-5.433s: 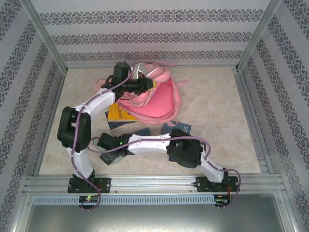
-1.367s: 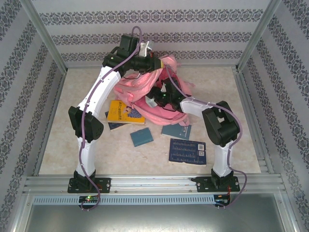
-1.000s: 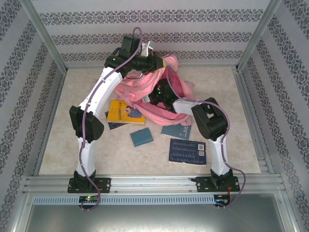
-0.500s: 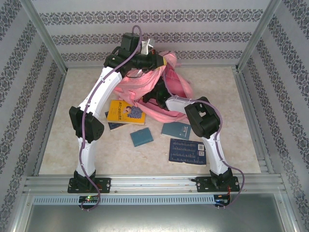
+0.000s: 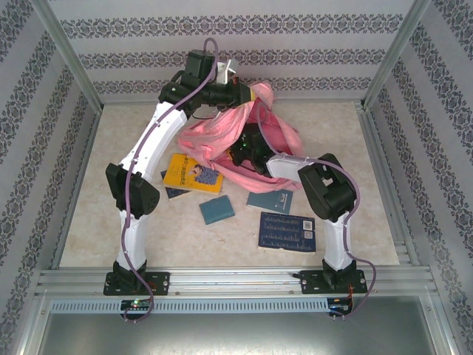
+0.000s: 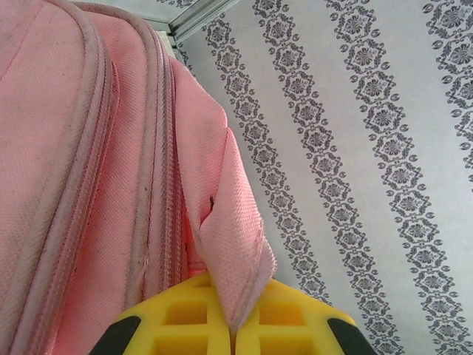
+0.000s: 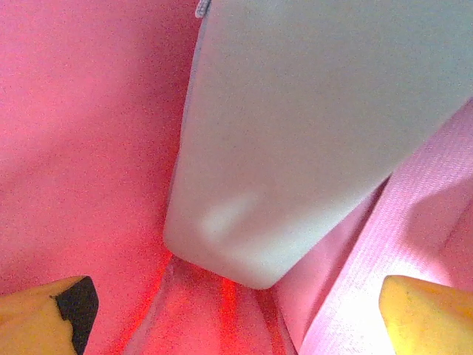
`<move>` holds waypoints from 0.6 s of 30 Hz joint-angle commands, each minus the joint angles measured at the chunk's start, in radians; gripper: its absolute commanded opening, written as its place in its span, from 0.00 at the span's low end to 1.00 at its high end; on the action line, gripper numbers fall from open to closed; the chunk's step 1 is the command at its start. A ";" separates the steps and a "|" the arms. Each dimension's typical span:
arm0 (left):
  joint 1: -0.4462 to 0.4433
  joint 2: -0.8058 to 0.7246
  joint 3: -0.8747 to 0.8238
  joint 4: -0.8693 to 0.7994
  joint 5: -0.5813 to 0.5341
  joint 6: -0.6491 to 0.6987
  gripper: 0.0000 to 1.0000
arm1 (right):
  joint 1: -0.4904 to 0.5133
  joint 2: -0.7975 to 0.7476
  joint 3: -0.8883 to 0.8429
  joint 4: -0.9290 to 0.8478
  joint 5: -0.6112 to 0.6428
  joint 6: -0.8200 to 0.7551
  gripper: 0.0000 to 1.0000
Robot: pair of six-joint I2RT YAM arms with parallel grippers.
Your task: Pack books, pencil case, and school supplies into a backpack
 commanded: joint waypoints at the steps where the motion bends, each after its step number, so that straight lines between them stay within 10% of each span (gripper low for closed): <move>1: -0.002 -0.009 0.067 0.047 0.023 0.050 0.00 | -0.022 -0.055 -0.052 0.031 0.010 -0.035 0.98; 18: -0.021 0.005 0.063 -0.032 -0.012 0.119 0.00 | -0.112 -0.265 -0.301 0.005 -0.015 -0.143 0.98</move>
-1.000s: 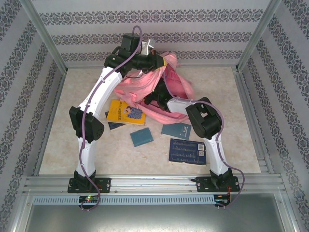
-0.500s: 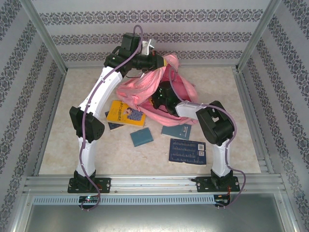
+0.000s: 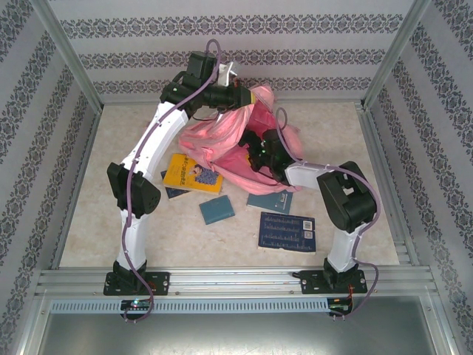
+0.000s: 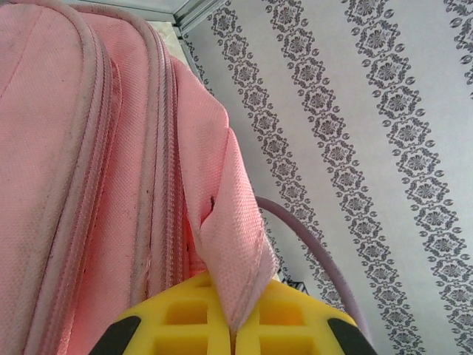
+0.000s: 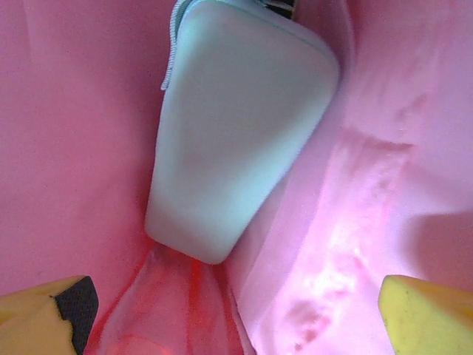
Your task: Pack books, pencil case, and school supplies into a backpack
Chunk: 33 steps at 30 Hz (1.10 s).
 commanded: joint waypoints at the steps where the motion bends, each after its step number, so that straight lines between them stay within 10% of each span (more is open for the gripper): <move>1: -0.018 -0.005 0.054 -0.009 -0.016 0.066 0.00 | -0.028 -0.090 -0.056 -0.029 -0.003 -0.096 0.98; 23: -0.150 -0.031 -0.250 0.014 -0.095 0.150 0.25 | -0.166 -0.973 -0.368 -0.648 0.570 -0.561 0.97; 33: 0.039 -0.016 -0.053 -0.293 -0.667 0.311 0.76 | -0.031 -0.853 -0.294 -0.620 0.448 -0.744 0.97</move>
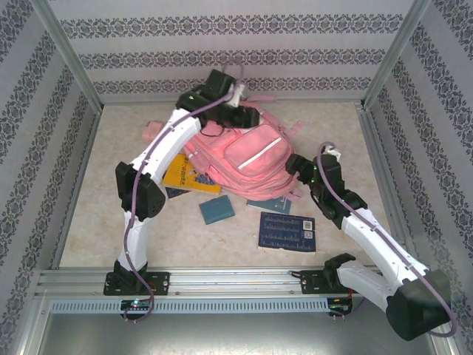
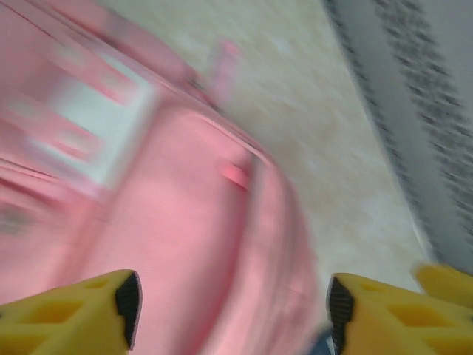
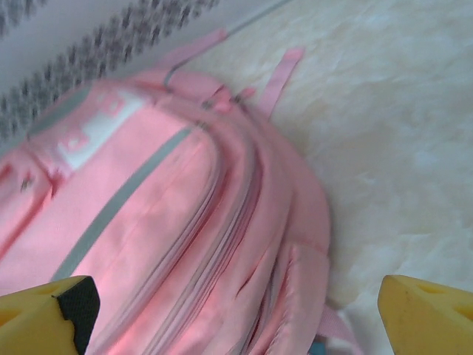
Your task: Pack books, pencil case, and school supplies into a backpack
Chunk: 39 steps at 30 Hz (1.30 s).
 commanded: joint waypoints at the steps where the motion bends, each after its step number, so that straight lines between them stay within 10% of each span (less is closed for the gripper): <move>1: 0.120 -0.012 0.008 -0.118 -0.288 0.087 0.79 | 0.064 0.020 0.053 0.005 -0.002 -0.110 0.97; 5: 0.225 0.032 -0.007 -0.112 -0.384 0.099 0.94 | 0.112 0.048 0.073 0.014 -0.008 -0.144 0.98; 21: 0.409 0.211 -0.067 -0.048 -0.483 0.183 0.96 | 0.110 0.037 0.013 0.052 -0.108 -0.130 0.98; 39: 0.520 0.345 0.034 -0.083 -0.324 0.227 0.96 | 0.093 0.082 0.003 0.085 -0.182 -0.104 0.98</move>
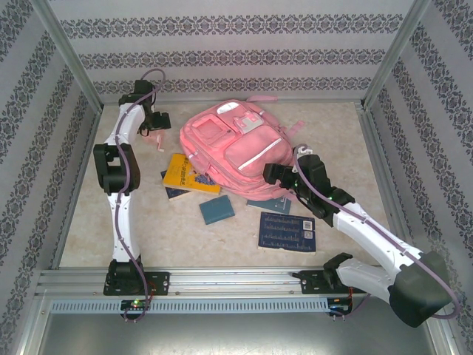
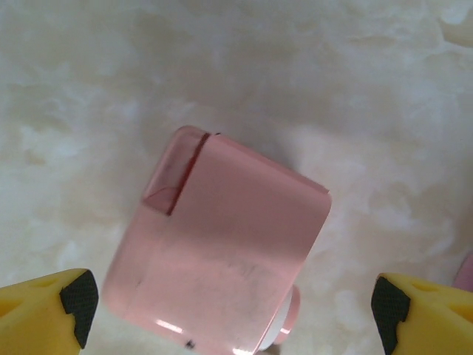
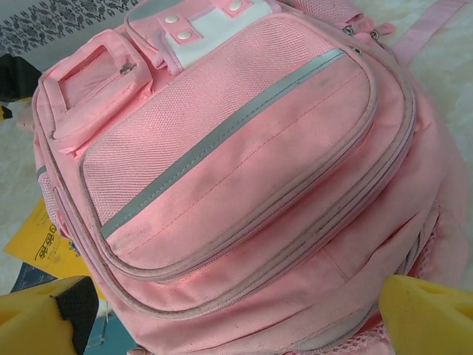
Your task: Pack books, pencil case, and school supplies into a backpack
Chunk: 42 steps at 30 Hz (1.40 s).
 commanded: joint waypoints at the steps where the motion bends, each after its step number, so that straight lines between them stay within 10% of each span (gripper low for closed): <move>1: -0.001 0.049 0.068 -0.057 0.027 0.038 0.95 | -0.014 0.004 -0.015 0.030 -0.025 0.012 0.98; 26: 0.023 0.098 0.090 -0.100 -0.062 0.061 0.90 | -0.022 0.033 -0.037 0.085 -0.088 0.053 0.98; 42: 0.037 0.065 0.092 -0.094 0.153 -0.060 0.63 | -0.020 0.029 -0.049 0.105 -0.117 0.076 0.97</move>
